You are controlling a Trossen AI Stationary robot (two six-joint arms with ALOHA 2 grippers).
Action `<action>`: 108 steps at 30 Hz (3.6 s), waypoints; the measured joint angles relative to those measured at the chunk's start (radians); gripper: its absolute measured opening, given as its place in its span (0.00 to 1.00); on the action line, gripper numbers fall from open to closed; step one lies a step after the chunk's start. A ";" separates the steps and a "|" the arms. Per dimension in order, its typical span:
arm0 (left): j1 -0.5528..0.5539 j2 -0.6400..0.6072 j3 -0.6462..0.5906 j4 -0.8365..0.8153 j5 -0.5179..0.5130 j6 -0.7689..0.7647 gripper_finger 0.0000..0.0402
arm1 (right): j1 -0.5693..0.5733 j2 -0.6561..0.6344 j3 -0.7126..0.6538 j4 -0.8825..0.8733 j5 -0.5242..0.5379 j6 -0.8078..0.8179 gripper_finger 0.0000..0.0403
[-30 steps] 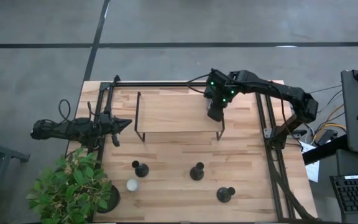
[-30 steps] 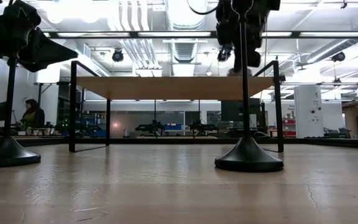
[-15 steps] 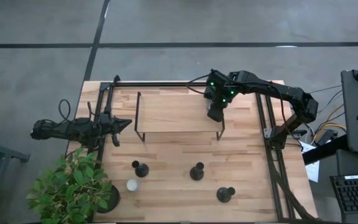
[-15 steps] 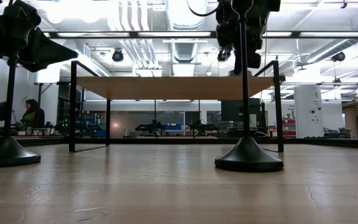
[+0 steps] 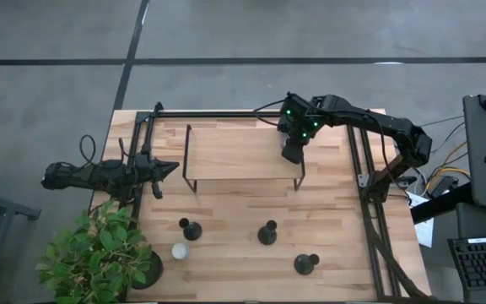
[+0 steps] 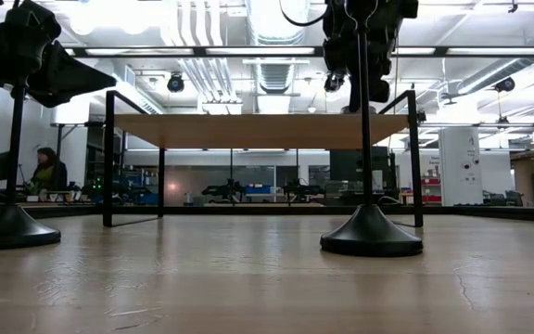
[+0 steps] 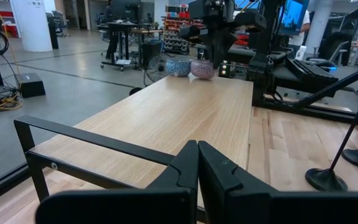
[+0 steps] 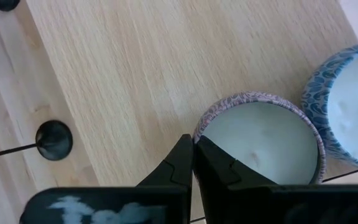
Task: Pick & Place candle stick holders
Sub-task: Put the red patterned candle on the shelf, then put the top left black holder on the shelf
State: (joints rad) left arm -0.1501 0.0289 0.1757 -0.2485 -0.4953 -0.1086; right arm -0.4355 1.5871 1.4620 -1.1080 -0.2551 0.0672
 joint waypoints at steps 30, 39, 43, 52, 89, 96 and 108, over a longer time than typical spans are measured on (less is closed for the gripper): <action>0.000 0.000 0.000 0.000 0.000 0.000 0.02 | 0.006 -0.001 0.038 -0.018 -0.016 0.051 0.16; 0.000 0.000 0.000 0.000 0.000 0.000 0.02 | 0.058 -0.002 0.092 -0.050 -0.016 0.075 0.15; 0.000 0.000 0.000 0.000 0.000 0.000 0.02 | 0.103 -0.002 0.109 -0.064 -0.016 0.106 0.13; 0.000 0.000 0.000 0.000 0.000 0.000 0.02 | 0.232 -0.003 0.115 -0.062 -0.011 0.159 0.12; 0.000 0.000 0.000 0.000 0.000 0.000 0.02 | 0.864 -0.026 0.075 -0.039 0.332 0.596 0.02; 0.000 0.000 0.000 0.000 0.000 0.000 0.02 | 1.013 -0.027 0.073 -0.077 0.506 0.748 0.02; 0.000 0.000 0.000 0.000 0.000 0.000 0.02 | 1.241 -0.030 0.071 -0.146 0.739 1.005 0.02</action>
State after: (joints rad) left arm -0.1498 0.0292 0.1757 -0.2481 -0.4957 -0.1085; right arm 0.8060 1.5570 1.5330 -1.2541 0.4837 1.0718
